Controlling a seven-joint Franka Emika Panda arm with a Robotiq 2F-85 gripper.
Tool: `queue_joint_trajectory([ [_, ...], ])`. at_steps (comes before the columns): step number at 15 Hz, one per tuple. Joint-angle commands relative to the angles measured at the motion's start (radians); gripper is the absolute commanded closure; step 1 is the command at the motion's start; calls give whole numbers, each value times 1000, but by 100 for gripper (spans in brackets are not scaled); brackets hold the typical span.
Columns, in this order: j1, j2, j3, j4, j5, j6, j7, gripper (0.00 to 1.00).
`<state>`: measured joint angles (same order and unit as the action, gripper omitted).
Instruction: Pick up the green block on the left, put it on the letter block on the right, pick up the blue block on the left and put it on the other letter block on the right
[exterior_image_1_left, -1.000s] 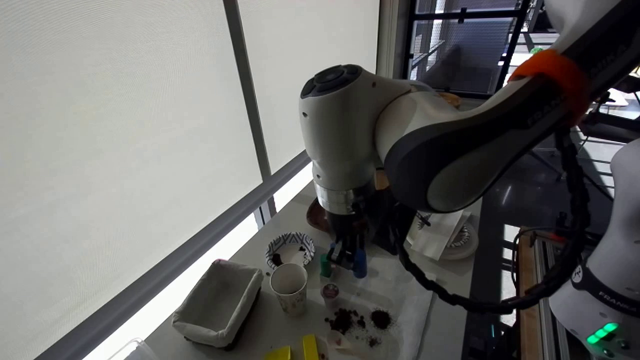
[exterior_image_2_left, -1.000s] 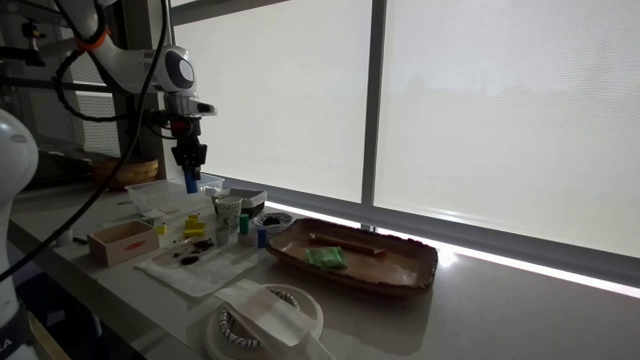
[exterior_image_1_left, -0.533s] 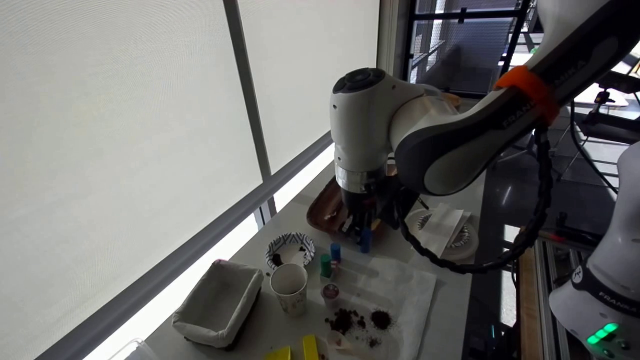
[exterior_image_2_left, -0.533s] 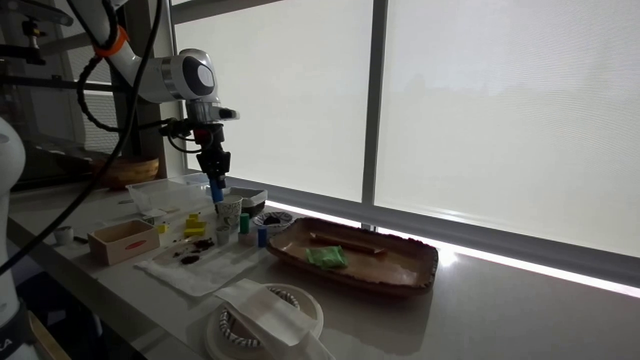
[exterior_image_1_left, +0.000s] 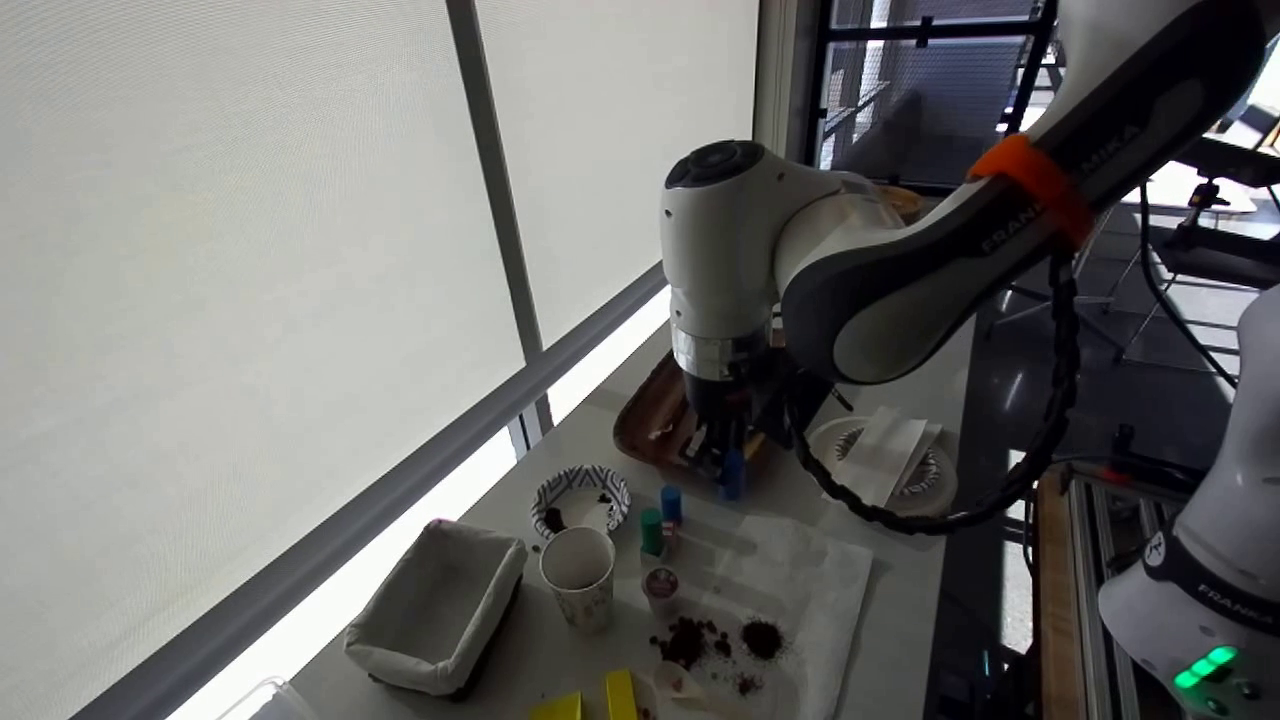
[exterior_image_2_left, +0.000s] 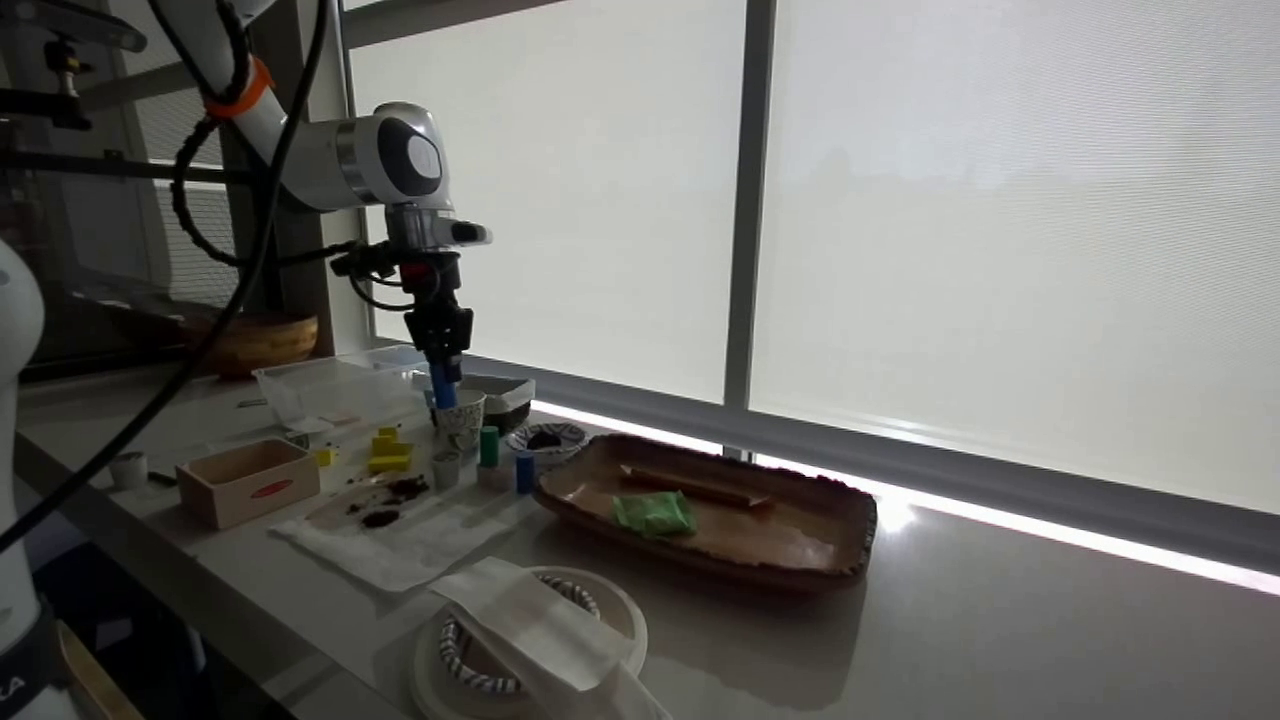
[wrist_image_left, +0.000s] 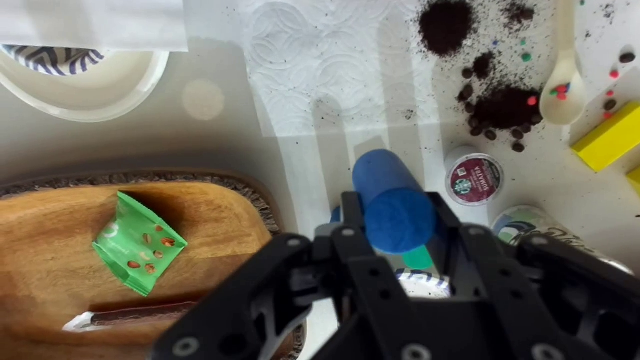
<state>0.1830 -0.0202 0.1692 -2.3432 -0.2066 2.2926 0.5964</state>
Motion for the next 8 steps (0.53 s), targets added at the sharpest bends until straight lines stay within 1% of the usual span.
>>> queue_joint_trajectory([
  [1, -30, 79, -23, 39, 29, 45, -100, 92],
  [4, -35, 143, -34, 82, 54, 62, -182, 92],
  [8, -27, 197, -39, 115, 86, 61, -220, 92],
])
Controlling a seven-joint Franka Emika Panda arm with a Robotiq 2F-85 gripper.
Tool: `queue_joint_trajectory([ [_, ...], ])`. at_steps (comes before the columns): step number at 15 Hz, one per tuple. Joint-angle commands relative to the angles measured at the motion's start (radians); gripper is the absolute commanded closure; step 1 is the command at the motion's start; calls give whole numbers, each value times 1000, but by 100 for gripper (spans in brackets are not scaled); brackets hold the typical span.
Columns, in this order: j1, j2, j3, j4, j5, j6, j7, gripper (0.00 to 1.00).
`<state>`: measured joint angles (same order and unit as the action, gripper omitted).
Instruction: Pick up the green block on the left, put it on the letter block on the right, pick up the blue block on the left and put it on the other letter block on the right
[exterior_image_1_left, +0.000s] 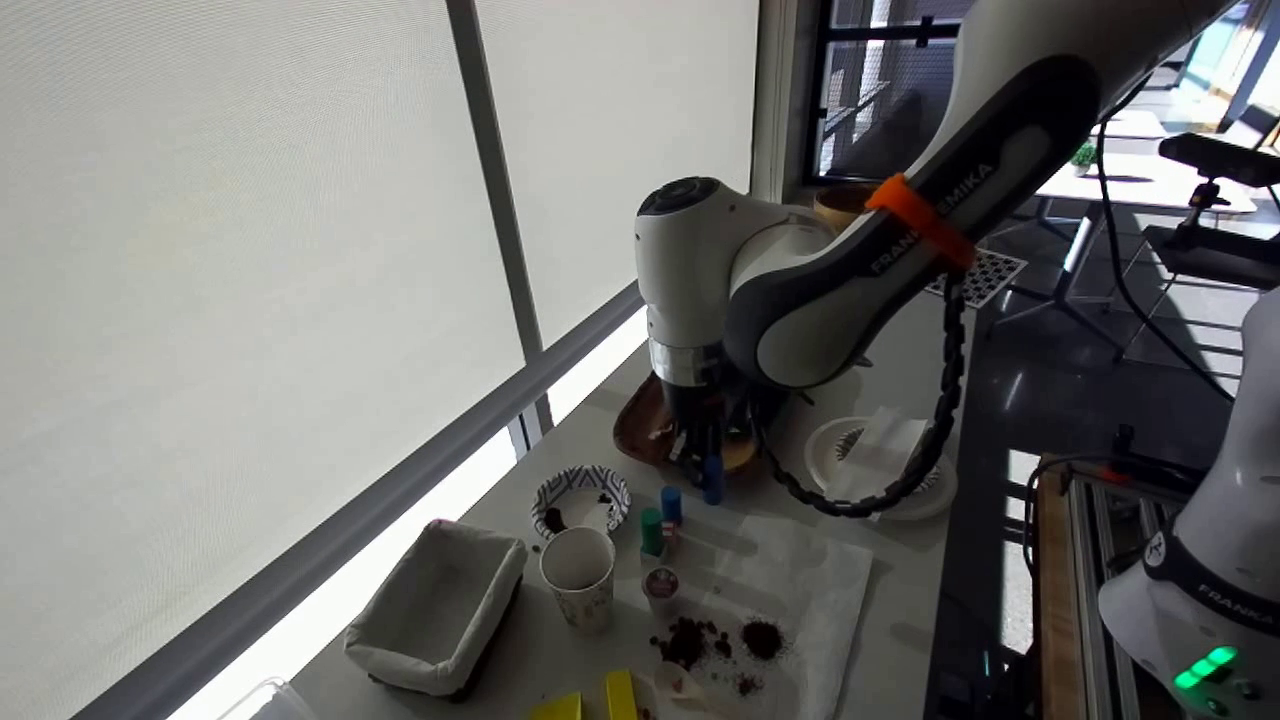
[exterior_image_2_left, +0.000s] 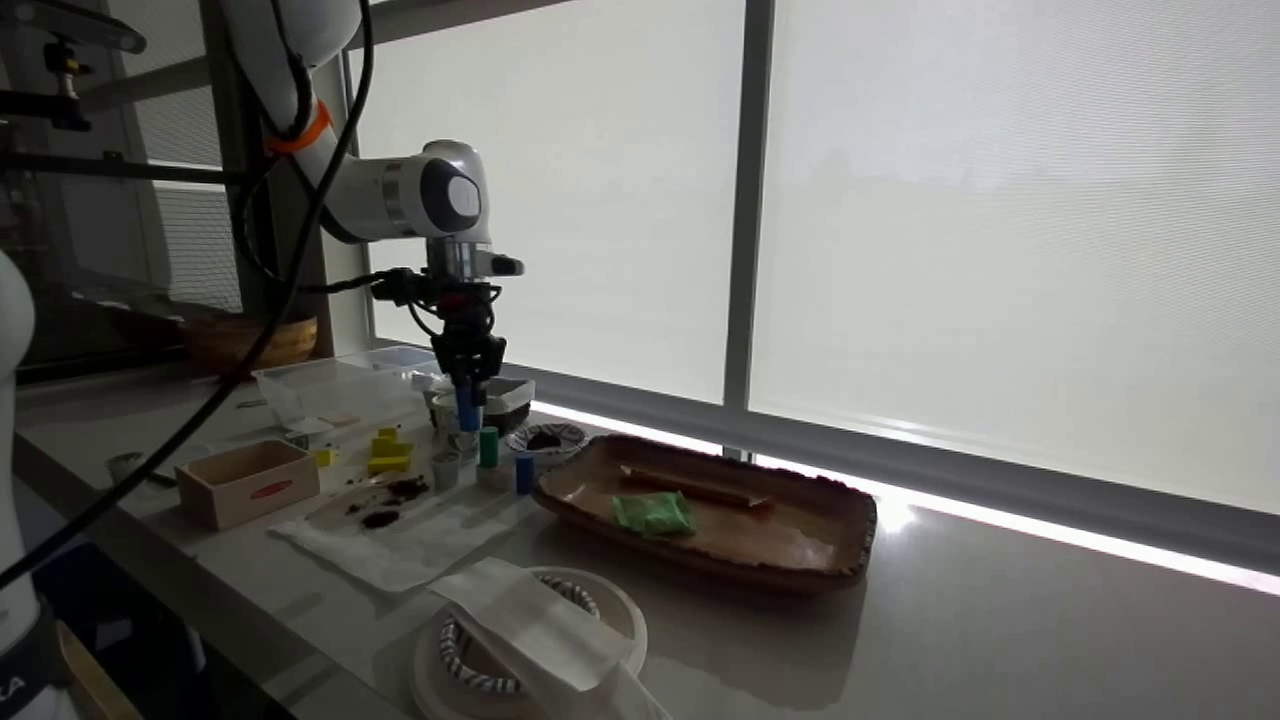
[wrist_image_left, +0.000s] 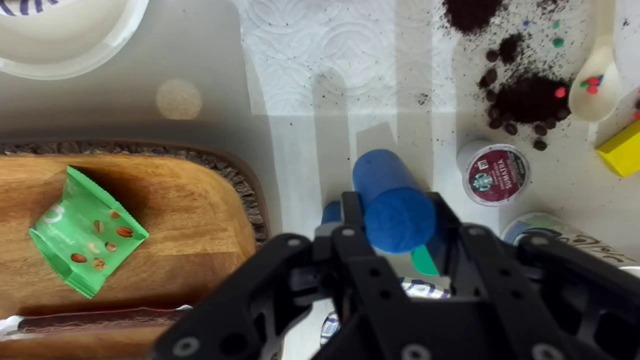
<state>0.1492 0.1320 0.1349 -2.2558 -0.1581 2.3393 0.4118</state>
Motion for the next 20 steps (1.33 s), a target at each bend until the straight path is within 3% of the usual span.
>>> queue_joint_trajectory([
  [1, 7, 58, -7, 28, 46, 26, -35, 92],
  [7, 11, 110, -30, 30, 76, 125, -1, 92],
  [20, 41, 197, -71, 130, 141, 100, 179, 92],
])
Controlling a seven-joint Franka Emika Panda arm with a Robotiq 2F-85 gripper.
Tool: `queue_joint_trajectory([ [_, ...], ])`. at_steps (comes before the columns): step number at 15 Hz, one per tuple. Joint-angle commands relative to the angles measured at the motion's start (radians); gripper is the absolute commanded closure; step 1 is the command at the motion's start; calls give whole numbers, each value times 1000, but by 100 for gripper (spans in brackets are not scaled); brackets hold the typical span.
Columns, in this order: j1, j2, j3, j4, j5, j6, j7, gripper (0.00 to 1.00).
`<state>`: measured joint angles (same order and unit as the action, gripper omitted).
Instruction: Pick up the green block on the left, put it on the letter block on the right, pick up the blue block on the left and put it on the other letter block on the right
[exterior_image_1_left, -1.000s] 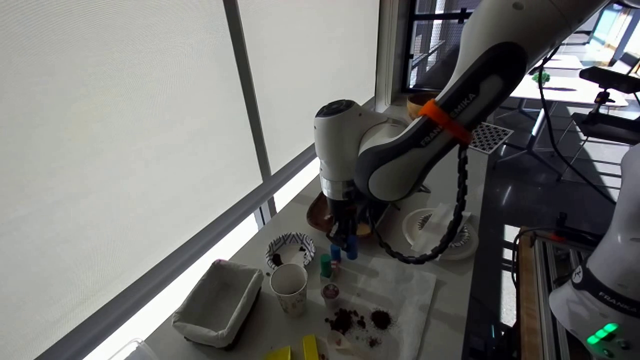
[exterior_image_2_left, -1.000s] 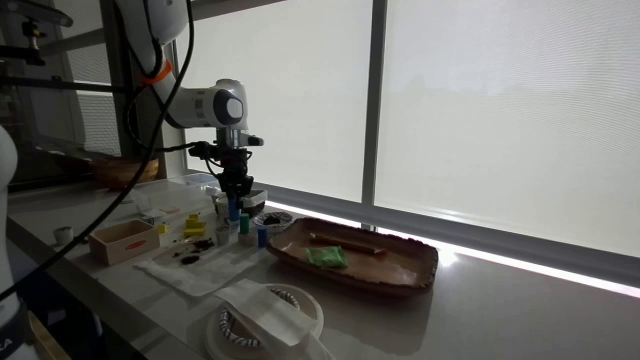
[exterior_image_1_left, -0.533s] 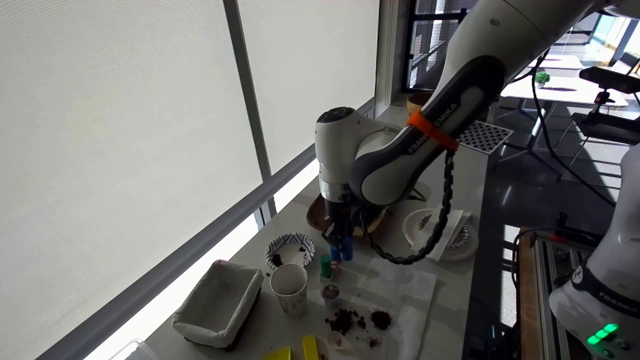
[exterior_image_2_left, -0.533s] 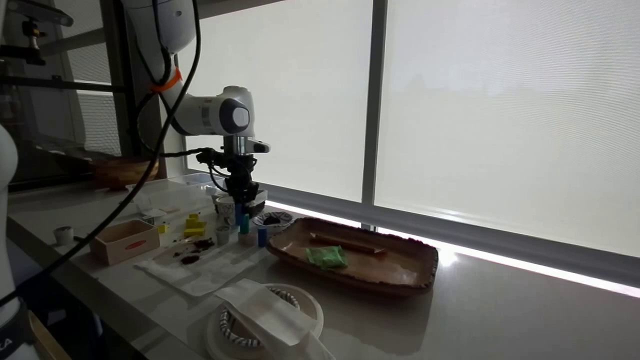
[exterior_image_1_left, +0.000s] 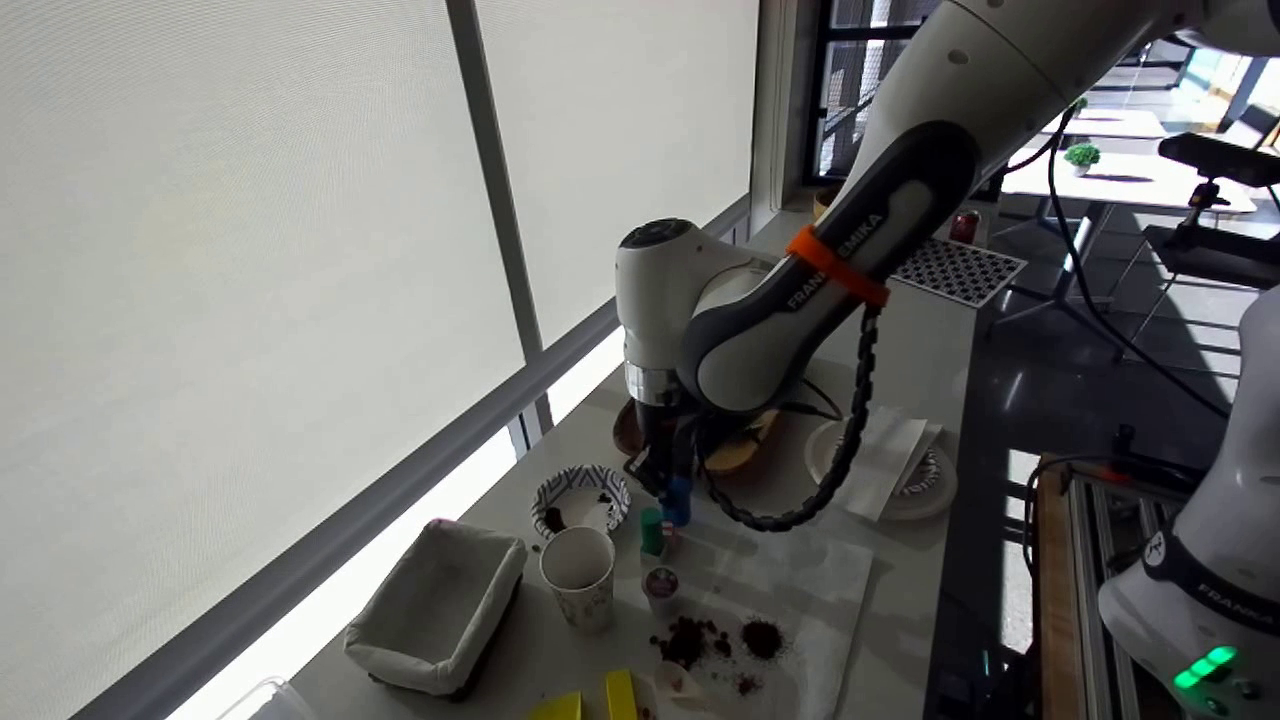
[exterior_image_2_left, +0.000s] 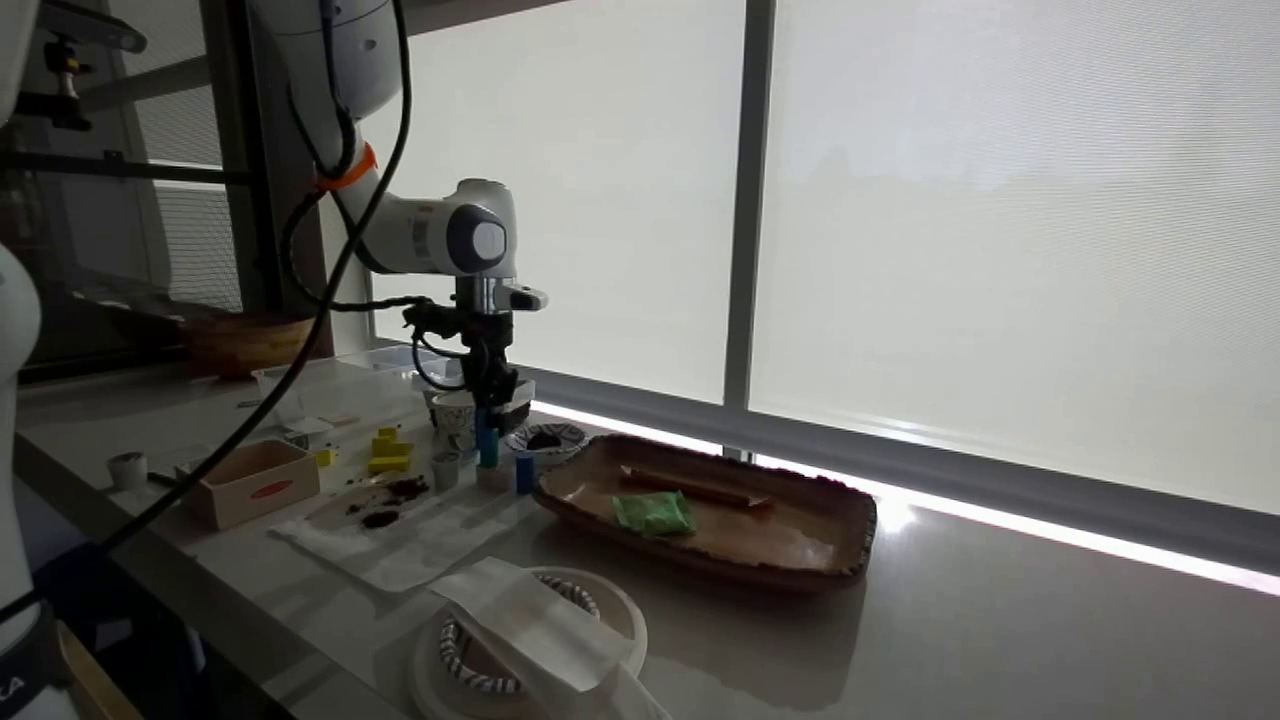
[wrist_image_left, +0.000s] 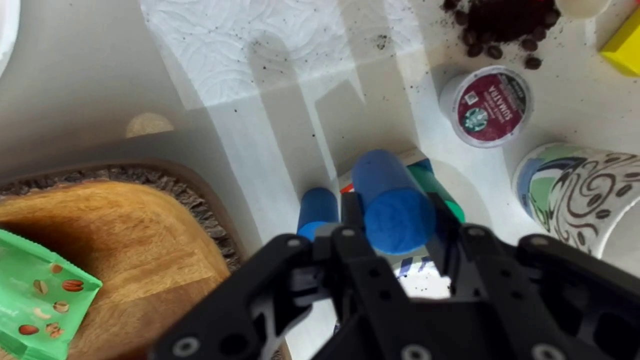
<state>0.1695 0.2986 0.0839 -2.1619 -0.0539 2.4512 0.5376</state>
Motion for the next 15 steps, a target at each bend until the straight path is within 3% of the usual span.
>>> queue_joint_trajectory([
  [1, 26, 33, -27, 40, 34, -8, 79, 92],
  [7, 61, 35, -76, 42, -12, -11, 279, 92],
  [15, 62, 64, -70, 65, 23, -17, 424, 92],
])
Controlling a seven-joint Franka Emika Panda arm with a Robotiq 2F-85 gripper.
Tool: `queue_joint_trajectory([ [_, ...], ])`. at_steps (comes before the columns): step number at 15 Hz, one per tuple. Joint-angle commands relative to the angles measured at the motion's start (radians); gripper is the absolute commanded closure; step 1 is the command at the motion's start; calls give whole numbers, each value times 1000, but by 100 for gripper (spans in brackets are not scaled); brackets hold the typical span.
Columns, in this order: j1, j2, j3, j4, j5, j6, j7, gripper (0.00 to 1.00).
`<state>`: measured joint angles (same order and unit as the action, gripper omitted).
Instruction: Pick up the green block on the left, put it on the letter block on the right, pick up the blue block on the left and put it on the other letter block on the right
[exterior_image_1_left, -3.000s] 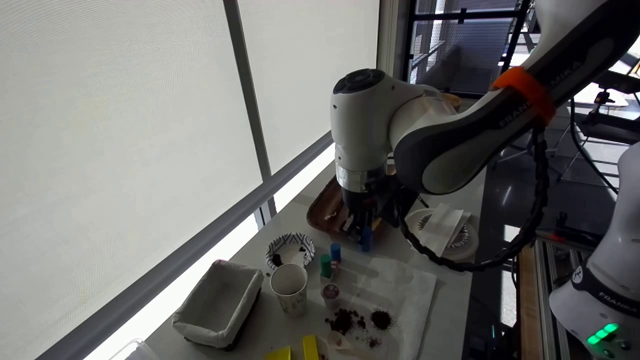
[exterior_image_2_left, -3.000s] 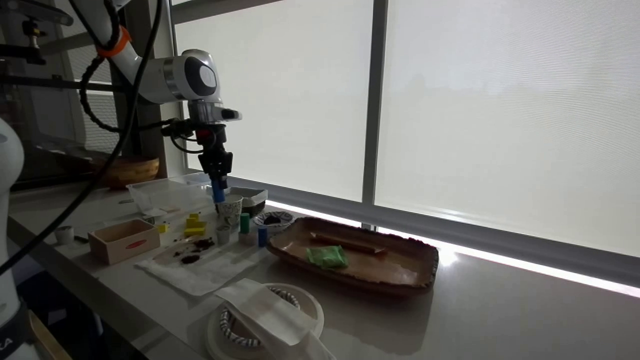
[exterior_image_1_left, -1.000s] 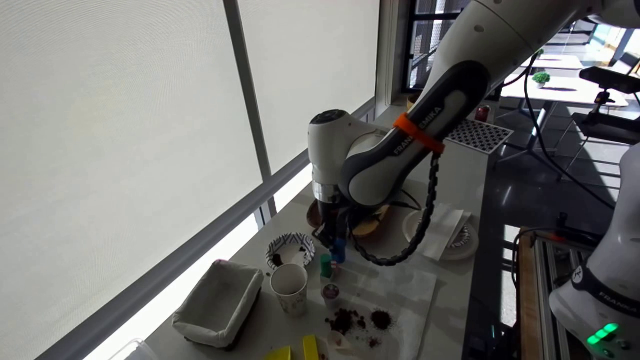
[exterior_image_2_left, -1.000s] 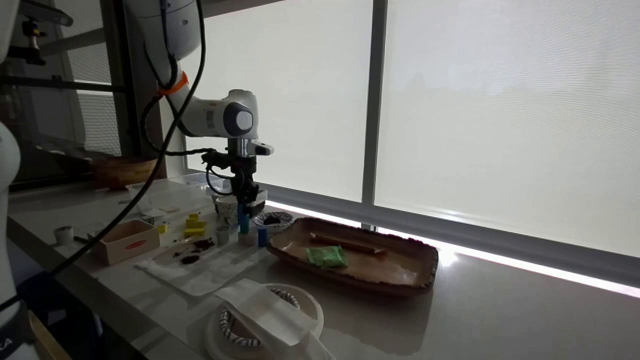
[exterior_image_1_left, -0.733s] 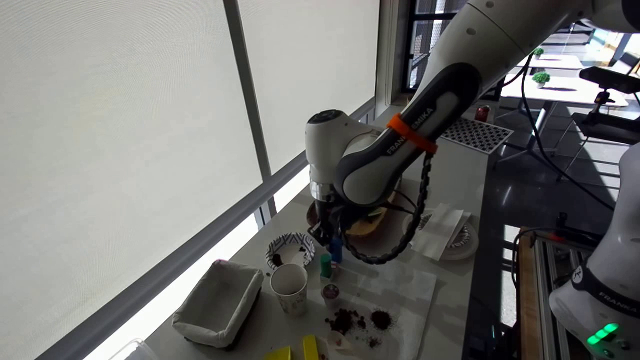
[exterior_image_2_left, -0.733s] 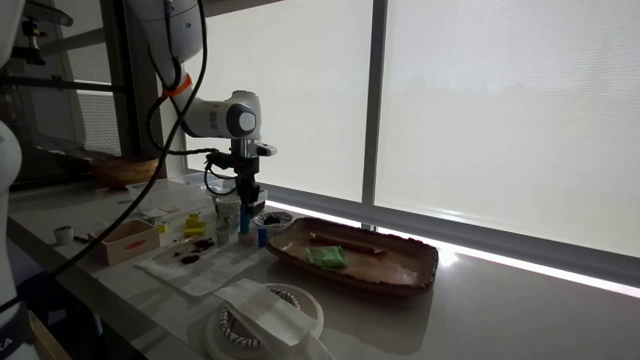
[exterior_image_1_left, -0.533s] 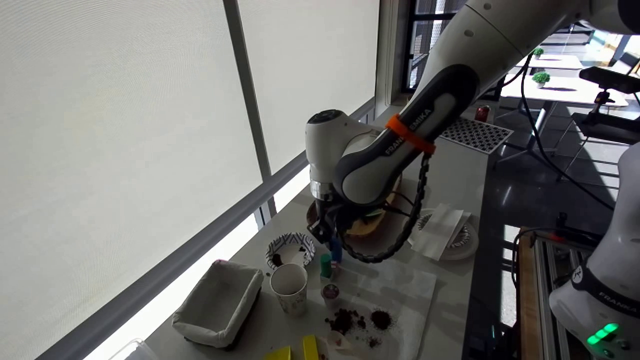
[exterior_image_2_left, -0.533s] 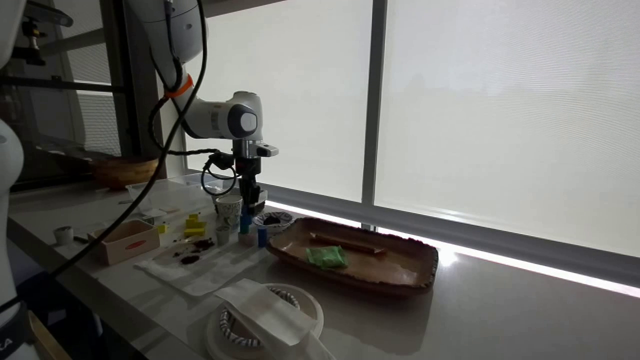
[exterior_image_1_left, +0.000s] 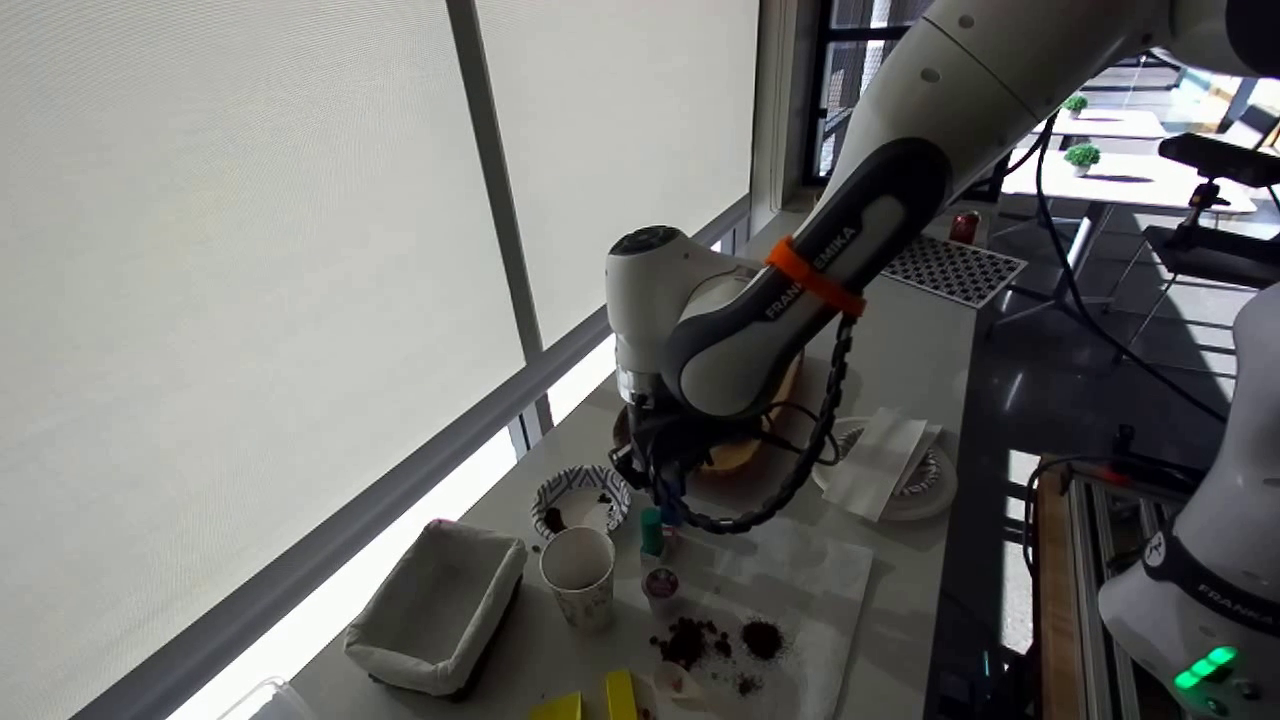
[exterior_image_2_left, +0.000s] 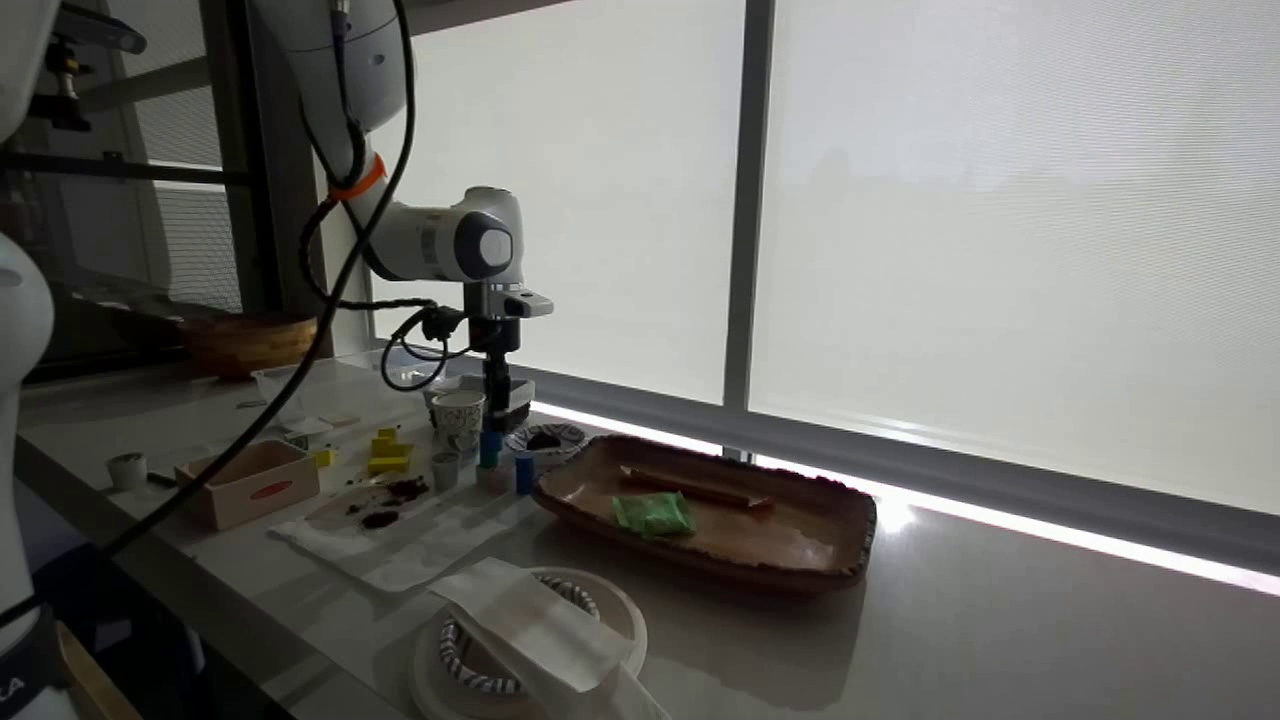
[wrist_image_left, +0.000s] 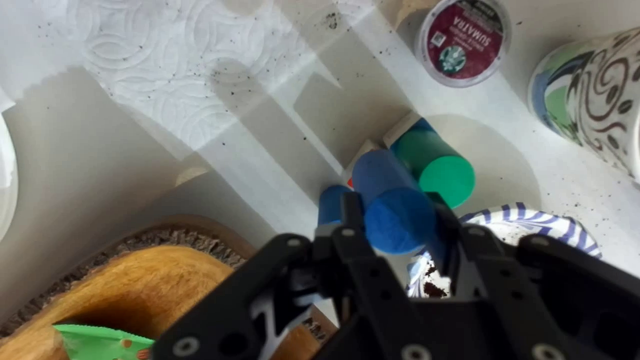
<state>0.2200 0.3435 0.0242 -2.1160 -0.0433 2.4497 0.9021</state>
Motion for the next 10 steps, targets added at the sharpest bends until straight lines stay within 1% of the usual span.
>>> queue_joint_trajectory([
  [1, 12, 19, -12, 19, 9, -17, 79, 92],
  [10, 11, 44, -19, 37, 10, -3, 208, 92],
])
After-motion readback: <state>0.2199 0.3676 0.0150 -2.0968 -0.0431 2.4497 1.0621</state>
